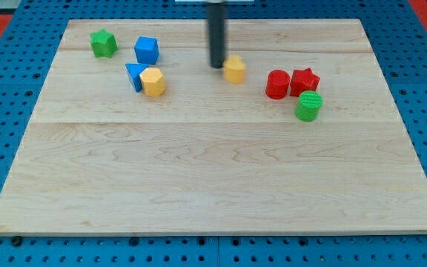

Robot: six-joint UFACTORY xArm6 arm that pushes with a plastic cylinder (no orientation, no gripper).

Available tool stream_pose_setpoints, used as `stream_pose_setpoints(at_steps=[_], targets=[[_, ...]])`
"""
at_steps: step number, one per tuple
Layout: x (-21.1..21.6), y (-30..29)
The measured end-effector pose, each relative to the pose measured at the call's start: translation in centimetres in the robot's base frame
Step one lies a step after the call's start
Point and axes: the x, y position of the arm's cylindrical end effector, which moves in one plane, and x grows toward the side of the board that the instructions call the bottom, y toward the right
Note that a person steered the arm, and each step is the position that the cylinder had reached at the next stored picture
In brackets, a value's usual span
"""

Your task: Move your arm towards bottom center

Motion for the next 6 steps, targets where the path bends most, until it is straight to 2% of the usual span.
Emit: stream_pose_setpoints(at_steps=[2, 3, 4, 6], targets=[[-1.1, 18.6], [1.5, 29.5], [6.3, 30.0], [25.9, 28.4]])
